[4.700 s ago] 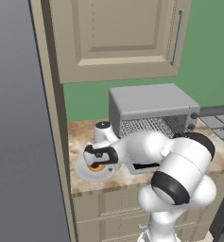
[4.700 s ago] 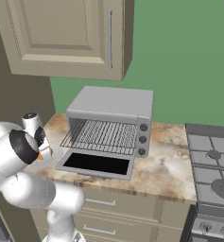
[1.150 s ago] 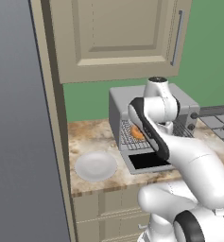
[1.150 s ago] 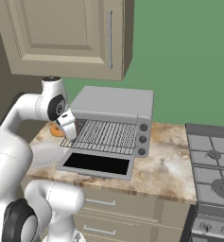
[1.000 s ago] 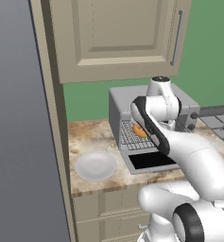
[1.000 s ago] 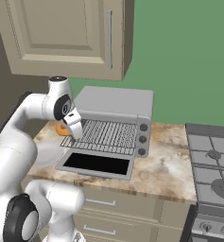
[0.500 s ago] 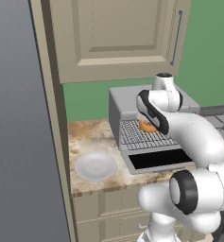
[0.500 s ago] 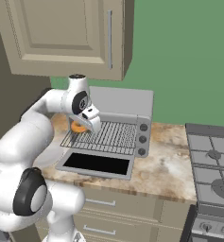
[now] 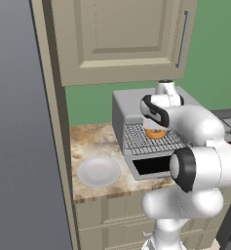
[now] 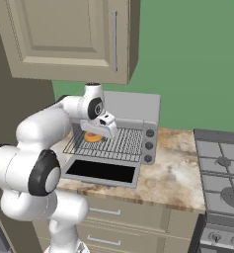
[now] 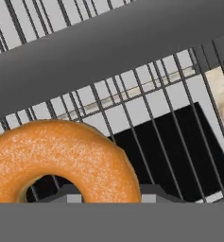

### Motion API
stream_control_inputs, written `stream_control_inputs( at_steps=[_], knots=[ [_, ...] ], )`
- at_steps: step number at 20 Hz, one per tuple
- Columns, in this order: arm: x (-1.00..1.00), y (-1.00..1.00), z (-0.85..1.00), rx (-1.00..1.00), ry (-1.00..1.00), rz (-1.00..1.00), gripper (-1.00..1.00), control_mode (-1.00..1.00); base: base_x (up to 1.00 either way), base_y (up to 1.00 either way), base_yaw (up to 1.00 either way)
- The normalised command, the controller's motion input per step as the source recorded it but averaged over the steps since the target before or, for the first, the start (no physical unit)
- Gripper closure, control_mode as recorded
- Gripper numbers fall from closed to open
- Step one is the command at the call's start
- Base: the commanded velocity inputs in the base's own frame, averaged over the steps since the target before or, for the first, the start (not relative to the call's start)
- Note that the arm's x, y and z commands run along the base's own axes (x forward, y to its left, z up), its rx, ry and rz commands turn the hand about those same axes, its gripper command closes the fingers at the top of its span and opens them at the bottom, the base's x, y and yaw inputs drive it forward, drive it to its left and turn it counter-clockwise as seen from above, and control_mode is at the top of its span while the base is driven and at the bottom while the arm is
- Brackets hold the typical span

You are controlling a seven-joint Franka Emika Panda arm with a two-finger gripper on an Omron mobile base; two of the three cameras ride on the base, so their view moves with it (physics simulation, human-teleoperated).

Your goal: Pick up the bagel from the plate, place it on the toaster oven rack, close the door, and set the timer.

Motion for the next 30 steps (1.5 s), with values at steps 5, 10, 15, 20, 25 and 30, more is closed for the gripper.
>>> stream_control_inputs(
  at_steps=[5, 10, 15, 20, 25, 30],
  knots=[
    [0.34, -0.18, -0.16, 0.0, 0.07, 0.22, 1.0, -1.0, 0.0, 0.0, 0.0],
    [0.06, -0.09, -0.16, 0.0, 0.02, 0.22, 1.0, -1.0, 0.0, 0.0, 0.0],
    [0.0, -0.01, -0.26, 0.0, 0.04, 0.2, 1.0, -1.0, 0.0, 0.0, 0.0],
    [0.08, 0.0, -0.11, 0.02, 0.02, 0.17, 1.0, -1.0, 0.0, 0.0, 0.0],
    [0.07, 0.0, -0.1, 0.05, 0.05, 0.13, 1.0, -1.0, 0.0, 0.0, 0.0],
    [0.03, 0.0, -0.17, 0.07, 0.09, 0.1, -1.0, -1.0, 0.0, 0.0, 0.0]
  ],
)
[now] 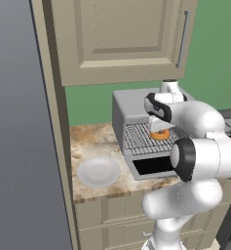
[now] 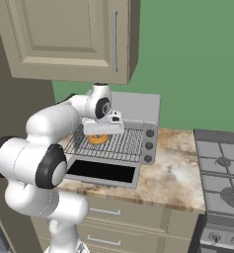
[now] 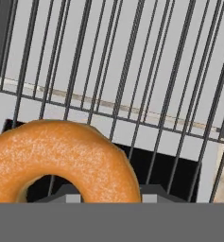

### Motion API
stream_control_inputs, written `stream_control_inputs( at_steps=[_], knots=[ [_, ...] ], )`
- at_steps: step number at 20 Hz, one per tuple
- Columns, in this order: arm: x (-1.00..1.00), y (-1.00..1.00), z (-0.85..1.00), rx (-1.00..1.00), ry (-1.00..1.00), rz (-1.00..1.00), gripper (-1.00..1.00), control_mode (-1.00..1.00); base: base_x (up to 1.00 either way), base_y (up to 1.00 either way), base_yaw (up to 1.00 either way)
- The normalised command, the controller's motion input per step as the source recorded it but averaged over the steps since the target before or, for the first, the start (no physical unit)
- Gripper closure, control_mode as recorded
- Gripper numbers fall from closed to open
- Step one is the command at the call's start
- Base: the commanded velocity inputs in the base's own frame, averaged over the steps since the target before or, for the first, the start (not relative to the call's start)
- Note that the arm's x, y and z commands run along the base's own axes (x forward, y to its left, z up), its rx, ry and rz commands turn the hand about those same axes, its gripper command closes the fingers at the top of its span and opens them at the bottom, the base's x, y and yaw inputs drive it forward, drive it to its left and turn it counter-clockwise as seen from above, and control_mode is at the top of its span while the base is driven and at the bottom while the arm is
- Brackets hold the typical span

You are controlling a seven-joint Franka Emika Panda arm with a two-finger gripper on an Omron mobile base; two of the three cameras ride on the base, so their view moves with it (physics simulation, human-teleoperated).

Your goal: Pick up the bagel from the plate, place it on the toaster oven rack, close the door, and set the timer.

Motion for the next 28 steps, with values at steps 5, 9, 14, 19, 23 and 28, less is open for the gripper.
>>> stream_control_inputs(
  at_steps=[5, 9, 14, 19, 23, 28],
  knots=[
    [-0.01, -0.06, -0.01, 0.05, 0.02, 0.07, -1.0, -1.0, 0.0, 0.0, 0.0],
    [-0.12, -0.04, 0.0, 0.03, 0.0, 0.01, -1.0, -1.0, 0.0, 0.0, 0.0],
    [-0.17, -0.02, 0.18, 0.01, -0.01, 0.0, -1.0, -1.0, 0.0, 0.0, 0.0],
    [-0.81, 0.0, 0.42, 0.0, -0.07, 0.0, -1.0, -1.0, 0.0, 0.0, 0.0],
    [-1.0, 0.0, 0.12, 0.01, -0.04, 0.0, -1.0, -1.0, 0.0, 0.0, 0.0],
    [-0.86, 0.0, -0.1, 0.01, 0.0, 0.0, -1.0, -1.0, 0.0, 0.0, 0.0]
  ],
)
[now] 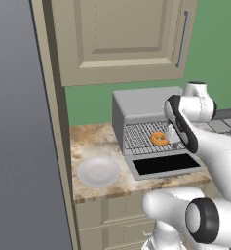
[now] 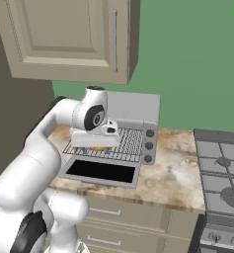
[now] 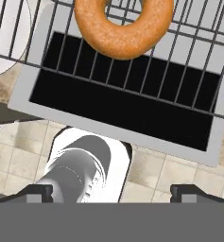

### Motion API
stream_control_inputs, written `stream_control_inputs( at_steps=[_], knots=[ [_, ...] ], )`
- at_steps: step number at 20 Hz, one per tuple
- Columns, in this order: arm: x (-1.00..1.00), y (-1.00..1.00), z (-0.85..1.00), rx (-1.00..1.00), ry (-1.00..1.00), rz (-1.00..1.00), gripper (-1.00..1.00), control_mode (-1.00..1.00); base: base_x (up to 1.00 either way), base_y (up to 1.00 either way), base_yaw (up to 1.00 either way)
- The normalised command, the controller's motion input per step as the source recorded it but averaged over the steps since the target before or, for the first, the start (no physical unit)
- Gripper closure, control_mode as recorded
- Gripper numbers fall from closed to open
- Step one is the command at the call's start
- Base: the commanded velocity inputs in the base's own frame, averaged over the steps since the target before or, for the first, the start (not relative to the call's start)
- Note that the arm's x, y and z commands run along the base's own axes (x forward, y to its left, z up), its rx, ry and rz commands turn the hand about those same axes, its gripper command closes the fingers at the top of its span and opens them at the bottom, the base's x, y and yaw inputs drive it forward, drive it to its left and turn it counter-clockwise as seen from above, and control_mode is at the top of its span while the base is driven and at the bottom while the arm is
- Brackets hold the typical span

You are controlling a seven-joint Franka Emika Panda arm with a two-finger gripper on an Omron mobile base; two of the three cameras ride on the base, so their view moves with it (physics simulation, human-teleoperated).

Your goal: Pick up the bagel from the plate, place it on the toaster oven rack, close the door, and set the timer.

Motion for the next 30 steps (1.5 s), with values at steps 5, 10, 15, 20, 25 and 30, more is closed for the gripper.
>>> stream_control_inputs(
  at_steps=[5, 10, 15, 20, 25, 30],
  knots=[
    [-0.13, 0.0, -0.26, 0.01, 0.0, 0.0, -1.0, -1.0, 0.0, 0.0, 0.0],
    [0.21, 0.0, -0.23, 0.05, 0.01, 0.0, -1.0, -1.0, 0.0, 0.0, 0.0],
    [0.34, 0.0, -0.24, 0.06, 0.04, 0.0, -1.0, -1.0, 0.0, 0.0, 0.0],
    [0.29, 0.0, -0.28, 0.05, 0.05, 0.0, -1.0, -1.0, 0.0, 0.0, 0.0],
    [0.37, 0.0, -0.25, 0.03, 0.02, 0.0, -1.0, -1.0, 0.0, 0.0, 0.0],
    [0.38, 0.0, -0.15, 0.01, 0.0, 0.0, -1.0, -1.0, 0.0, 0.0, 0.0]
  ],
)
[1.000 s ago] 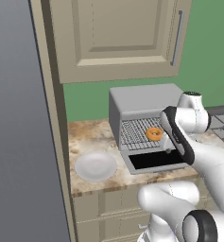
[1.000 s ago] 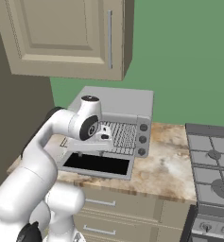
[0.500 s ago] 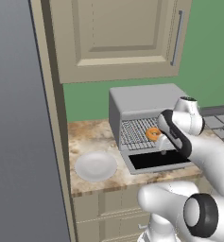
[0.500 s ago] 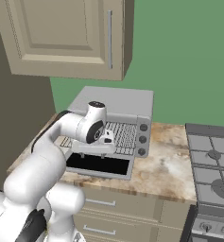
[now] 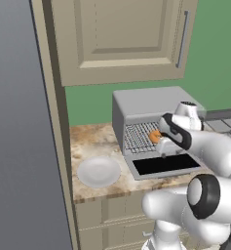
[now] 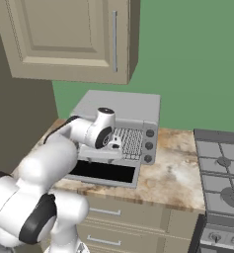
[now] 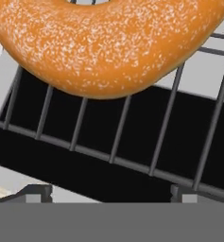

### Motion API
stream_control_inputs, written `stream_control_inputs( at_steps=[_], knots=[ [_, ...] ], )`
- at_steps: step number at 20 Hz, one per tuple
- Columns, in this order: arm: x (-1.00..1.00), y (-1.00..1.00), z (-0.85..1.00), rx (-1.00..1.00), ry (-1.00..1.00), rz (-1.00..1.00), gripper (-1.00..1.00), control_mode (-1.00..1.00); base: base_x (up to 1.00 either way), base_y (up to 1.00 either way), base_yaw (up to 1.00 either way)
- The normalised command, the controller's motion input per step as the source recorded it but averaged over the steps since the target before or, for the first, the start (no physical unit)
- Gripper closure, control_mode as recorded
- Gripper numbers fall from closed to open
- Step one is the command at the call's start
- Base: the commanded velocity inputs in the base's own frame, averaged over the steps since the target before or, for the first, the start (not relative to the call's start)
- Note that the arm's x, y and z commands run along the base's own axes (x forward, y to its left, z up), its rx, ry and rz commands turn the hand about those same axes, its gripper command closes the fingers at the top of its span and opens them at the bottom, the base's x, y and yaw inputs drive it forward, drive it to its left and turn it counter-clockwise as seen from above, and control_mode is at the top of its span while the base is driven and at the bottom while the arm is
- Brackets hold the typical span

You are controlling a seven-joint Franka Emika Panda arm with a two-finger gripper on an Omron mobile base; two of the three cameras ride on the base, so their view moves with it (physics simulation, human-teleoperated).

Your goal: Pick up the bagel from the plate, place it on the toaster oven rack, close the door, and set the timer.

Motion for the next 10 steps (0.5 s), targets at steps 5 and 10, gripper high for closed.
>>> stream_control_inputs(
  at_steps=[5, 10],
  knots=[
    [0.43, 0.0, -0.08, 0.0, 0.0, 0.0, -1.0, -1.0, 0.0, 0.0, 0.0],
    [0.51, 0.0, 0.0, 0.0, 0.0, 0.0, -1.0, -1.0, 0.0, 0.0, 0.0]
  ],
)
